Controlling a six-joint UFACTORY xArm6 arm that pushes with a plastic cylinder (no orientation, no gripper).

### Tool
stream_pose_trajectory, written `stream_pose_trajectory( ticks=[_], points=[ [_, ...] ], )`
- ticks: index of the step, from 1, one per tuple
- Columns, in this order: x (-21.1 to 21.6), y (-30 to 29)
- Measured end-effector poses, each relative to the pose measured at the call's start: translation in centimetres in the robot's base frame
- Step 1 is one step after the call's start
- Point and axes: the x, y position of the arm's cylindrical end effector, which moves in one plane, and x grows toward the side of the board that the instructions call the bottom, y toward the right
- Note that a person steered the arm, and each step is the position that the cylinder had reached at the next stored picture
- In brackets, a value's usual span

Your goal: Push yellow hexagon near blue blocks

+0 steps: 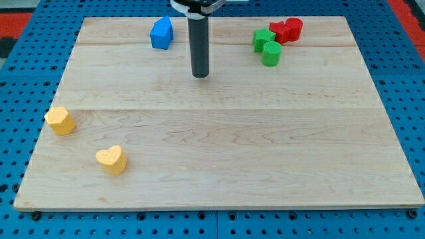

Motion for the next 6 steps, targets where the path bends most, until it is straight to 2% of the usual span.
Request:
stream_pose_trajectory(
  ticks=[1, 2, 4, 6],
  points=[
    [0.9, -3.2],
    [5.5, -6.2],
    [12.5, -16.3],
    [16.8, -19.9]
  ],
)
